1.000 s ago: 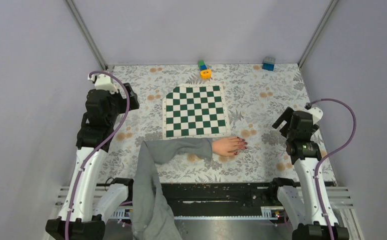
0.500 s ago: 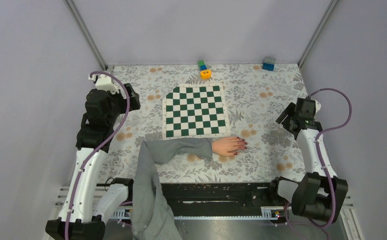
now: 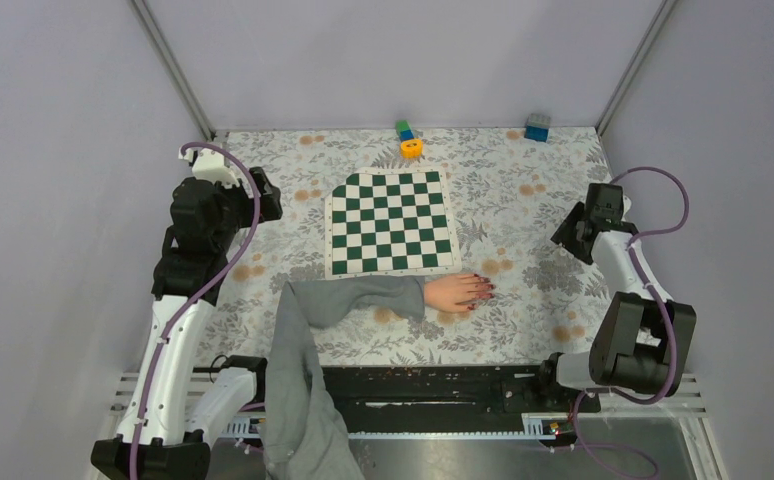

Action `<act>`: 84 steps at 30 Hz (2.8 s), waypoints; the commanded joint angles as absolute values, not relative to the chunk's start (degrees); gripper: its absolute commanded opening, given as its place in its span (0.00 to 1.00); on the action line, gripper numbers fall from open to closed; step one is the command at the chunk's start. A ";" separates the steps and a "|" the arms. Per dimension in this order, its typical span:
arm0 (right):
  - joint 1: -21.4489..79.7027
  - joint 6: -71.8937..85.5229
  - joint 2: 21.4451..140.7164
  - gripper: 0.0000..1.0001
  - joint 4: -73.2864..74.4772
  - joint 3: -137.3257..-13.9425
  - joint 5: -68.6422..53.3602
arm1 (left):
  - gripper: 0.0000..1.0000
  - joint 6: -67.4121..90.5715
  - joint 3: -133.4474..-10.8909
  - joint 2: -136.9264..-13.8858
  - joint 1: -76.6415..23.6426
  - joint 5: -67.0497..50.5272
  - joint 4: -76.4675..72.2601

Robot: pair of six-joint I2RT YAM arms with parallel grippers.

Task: Paint the nails
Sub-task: Pick up the nail polish bottle from the center of the board.

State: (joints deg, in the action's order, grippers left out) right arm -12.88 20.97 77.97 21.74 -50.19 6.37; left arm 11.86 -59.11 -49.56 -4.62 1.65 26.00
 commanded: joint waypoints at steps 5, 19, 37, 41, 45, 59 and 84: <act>-13.10 20.87 81.11 0.54 21.42 -53.50 7.52 | 0.99 11.68 -58.89 -49.61 -4.69 0.41 22.89; -13.10 20.73 85.06 0.44 21.41 -55.23 8.69 | 0.99 11.69 -58.89 -49.69 -4.75 0.26 22.90; -13.10 20.81 87.19 0.33 21.83 -55.77 8.59 | 0.99 11.63 -58.75 -49.49 -4.75 0.26 22.80; -13.11 20.74 87.17 0.29 21.76 -55.77 8.94 | 0.99 11.59 -58.79 -49.40 -4.73 0.33 22.87; -13.10 20.74 87.44 0.20 21.89 -55.85 9.01 | 0.99 11.57 -58.73 -49.35 -4.70 0.26 22.88; -13.10 20.31 83.04 0.00 24.23 -55.50 8.99 | 0.99 12.67 -59.19 -49.37 -5.06 -3.69 21.53; 5.57 22.72 64.38 0.00 37.89 -59.07 -13.42 | 0.99 -3.49 -51.06 -43.69 -29.08 -25.71 14.19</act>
